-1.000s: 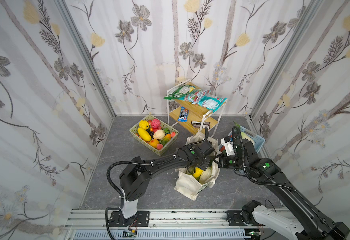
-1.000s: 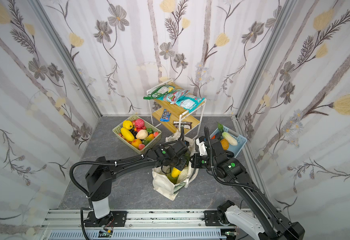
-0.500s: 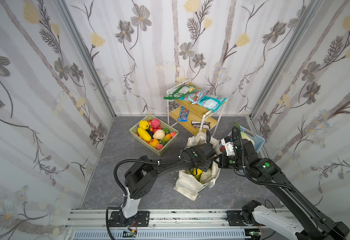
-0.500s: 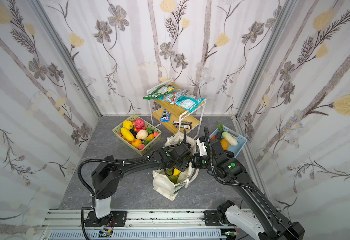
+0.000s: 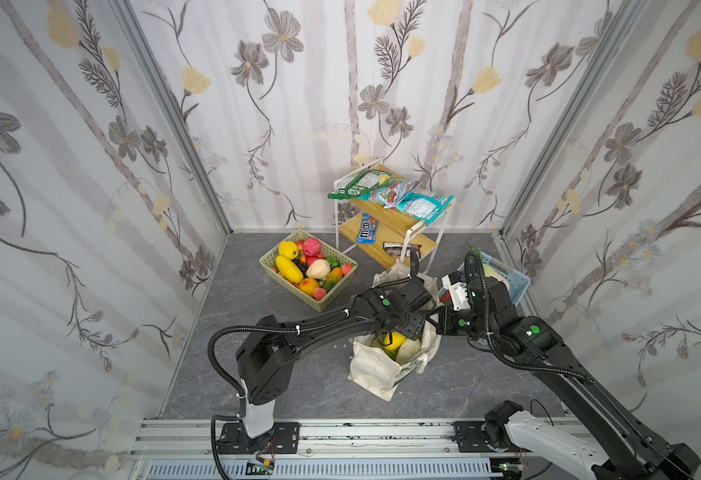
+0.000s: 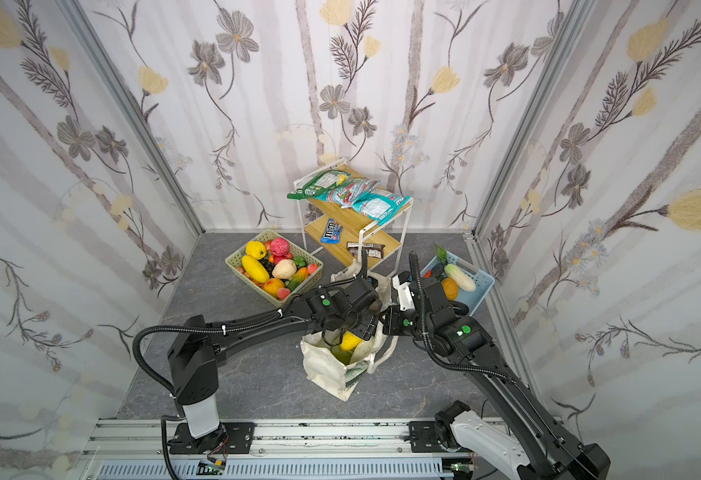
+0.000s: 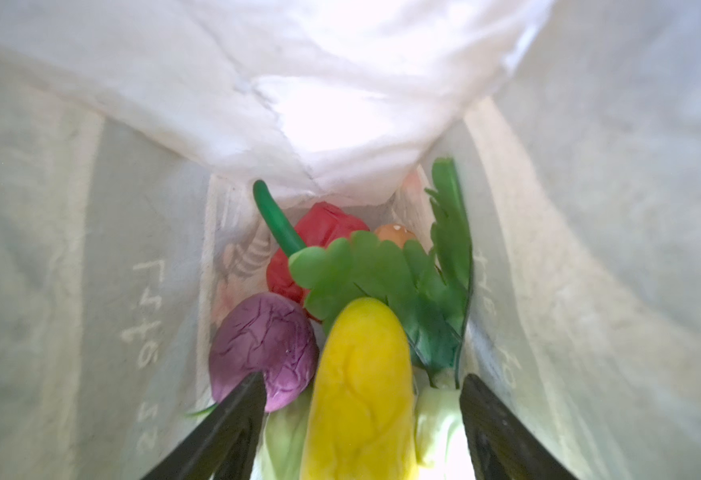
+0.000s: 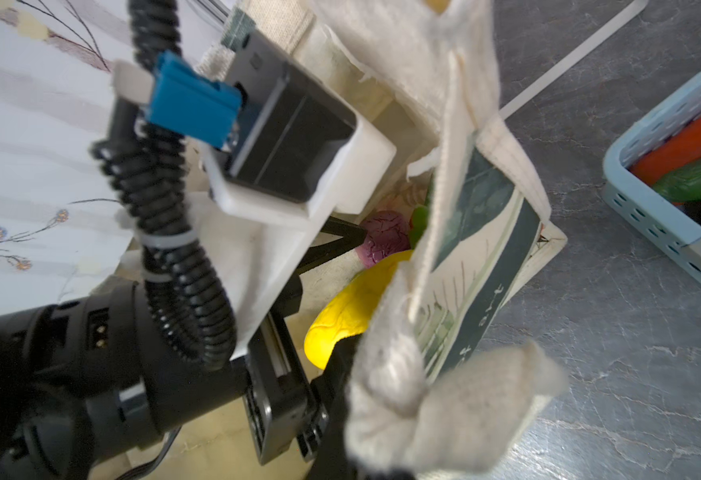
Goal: Place the food into the grocery bag and tie it
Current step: 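Lower the yellow melon into the bag held by the right gripper, then open the left gripper to release the yellow melon in the bag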
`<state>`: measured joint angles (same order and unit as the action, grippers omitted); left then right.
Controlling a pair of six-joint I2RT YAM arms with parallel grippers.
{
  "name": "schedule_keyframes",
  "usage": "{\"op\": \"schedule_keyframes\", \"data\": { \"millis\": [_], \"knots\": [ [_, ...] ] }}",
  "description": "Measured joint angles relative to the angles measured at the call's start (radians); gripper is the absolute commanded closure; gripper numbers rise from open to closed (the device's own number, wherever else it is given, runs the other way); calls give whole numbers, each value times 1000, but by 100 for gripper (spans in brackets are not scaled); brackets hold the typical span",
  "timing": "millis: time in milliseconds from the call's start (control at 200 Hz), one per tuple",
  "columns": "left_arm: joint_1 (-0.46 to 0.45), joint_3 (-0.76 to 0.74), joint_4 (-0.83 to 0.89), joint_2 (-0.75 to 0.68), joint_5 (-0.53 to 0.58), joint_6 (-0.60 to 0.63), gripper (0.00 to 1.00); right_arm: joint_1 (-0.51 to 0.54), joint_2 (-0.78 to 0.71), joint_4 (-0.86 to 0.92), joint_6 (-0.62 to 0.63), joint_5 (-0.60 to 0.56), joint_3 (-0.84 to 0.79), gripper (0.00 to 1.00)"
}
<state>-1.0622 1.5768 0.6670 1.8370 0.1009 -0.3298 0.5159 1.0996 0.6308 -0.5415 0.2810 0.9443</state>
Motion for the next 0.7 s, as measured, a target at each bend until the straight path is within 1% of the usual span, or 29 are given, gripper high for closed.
{"op": "schedule_keyframes", "data": {
  "millis": [230, 460, 505, 570, 624, 699],
  "knots": [
    [24, 25, 87, -73, -4, -6, 21, 2, -7, -87, 0, 80, 6, 98],
    [83, 35, 105, -135, -75, -24, 21, 5, -7, -191, 0, 137, 11, 98],
    [99, 38, 92, -156, -118, -35, 21, 3, -6, -159, 11, 95, 9, 98],
    [114, 52, 45, -194, -130, -40, 22, -3, 5, -73, 8, 35, -2, 98],
    [123, 59, 9, -207, -147, -40, 23, 0, 11, -26, 8, 14, -6, 98],
    [127, 59, -2, -194, -158, -40, 23, 1, 2, -16, 11, 8, -6, 98]
  ]
}}
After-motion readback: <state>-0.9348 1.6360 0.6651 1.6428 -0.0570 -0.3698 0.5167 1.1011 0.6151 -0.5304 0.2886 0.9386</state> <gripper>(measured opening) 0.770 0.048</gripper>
